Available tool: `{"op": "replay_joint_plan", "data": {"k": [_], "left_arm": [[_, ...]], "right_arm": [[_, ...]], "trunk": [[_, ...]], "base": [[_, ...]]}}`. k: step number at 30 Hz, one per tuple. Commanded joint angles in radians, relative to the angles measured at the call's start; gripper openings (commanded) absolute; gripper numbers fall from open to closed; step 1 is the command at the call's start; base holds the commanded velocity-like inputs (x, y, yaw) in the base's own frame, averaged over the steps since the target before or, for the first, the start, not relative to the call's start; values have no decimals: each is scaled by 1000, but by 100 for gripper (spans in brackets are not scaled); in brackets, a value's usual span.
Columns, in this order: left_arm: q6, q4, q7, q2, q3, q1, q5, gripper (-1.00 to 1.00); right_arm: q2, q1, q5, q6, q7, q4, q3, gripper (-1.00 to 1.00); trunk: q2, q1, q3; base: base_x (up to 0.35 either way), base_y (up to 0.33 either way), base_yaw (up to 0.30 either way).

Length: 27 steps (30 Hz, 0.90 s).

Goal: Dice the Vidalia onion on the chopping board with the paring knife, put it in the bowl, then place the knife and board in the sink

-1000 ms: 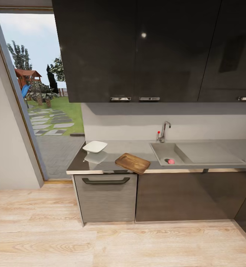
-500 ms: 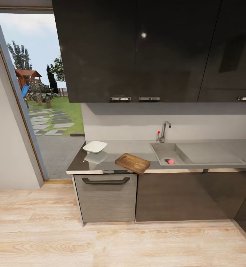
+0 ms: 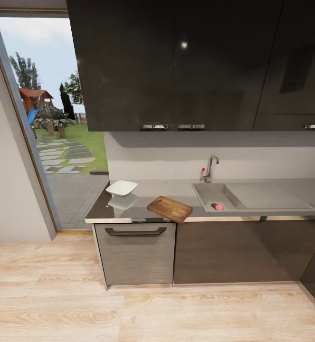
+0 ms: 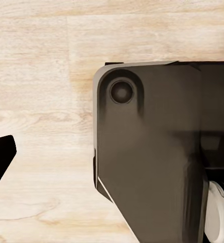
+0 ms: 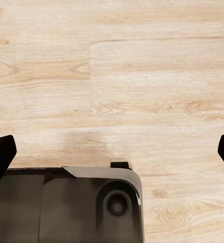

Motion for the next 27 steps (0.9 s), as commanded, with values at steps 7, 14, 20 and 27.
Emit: {"op": "replay_joint_plan", "data": {"k": [7,14,20,27], "left_arm": [[-3,1,0,0,0,0,1,100],[-3,1,0,0,0,0,1,100],[-3,0,0,-1,0,0,1,100],[-3,0,0,0,0,0,1,100]], "right_arm": [[0,0,-1,-3,-3,1,1,100],[0,0,-1,-3,-3,1,1,100],[0,0,-1,-3,-3,1,1,100],[0,0,-1,-3,-3,1,1,100]], "trunk": [[0,0,0],[0,0,0],[0,0,0],[0,0,0]], "base": [[0,0,0],[0,0,0],[0,0,0],[0,0,0]]}}
